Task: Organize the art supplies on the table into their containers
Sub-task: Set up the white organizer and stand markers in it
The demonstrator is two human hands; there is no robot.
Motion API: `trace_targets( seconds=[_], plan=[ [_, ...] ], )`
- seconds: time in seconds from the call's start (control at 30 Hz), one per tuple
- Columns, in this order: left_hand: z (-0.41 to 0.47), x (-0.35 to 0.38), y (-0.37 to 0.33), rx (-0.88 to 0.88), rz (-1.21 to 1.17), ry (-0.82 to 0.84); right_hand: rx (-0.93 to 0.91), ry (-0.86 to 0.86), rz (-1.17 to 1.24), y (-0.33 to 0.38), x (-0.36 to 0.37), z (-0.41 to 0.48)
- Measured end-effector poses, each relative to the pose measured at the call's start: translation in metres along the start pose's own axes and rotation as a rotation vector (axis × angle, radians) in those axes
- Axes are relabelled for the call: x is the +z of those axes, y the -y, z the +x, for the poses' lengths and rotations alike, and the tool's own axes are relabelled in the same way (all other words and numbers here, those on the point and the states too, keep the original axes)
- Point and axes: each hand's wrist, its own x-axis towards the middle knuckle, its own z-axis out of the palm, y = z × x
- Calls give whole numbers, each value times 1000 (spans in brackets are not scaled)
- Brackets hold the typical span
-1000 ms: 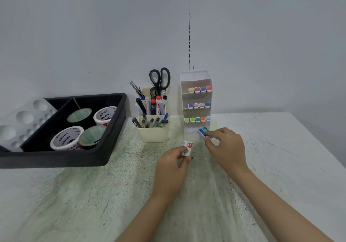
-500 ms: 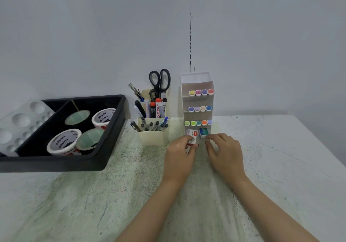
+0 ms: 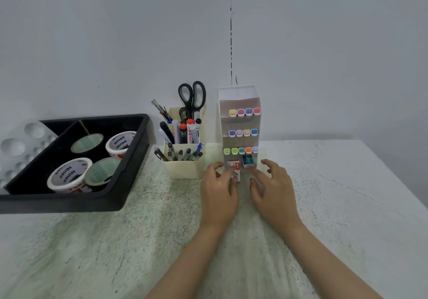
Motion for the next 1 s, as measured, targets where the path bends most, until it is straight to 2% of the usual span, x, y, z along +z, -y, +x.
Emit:
trace_targets(
  seconds=[0.3,0.43,0.67,0.87,1.0],
  plan=[
    [7,-1,3,117,283,19,-2,104,-42,2,-1,1],
    [16,2,5,161,319,-16,3,111,-42,2,-1,0],
    [10,0,9,63,126,-53,25,165,-19,3,-4,-1],
    [15,4,12,90,152,-6,27,231,-17,5,-5,0],
    [9,3,9,58,35,-16,70,71,224,12,-15,-1]
  ],
)
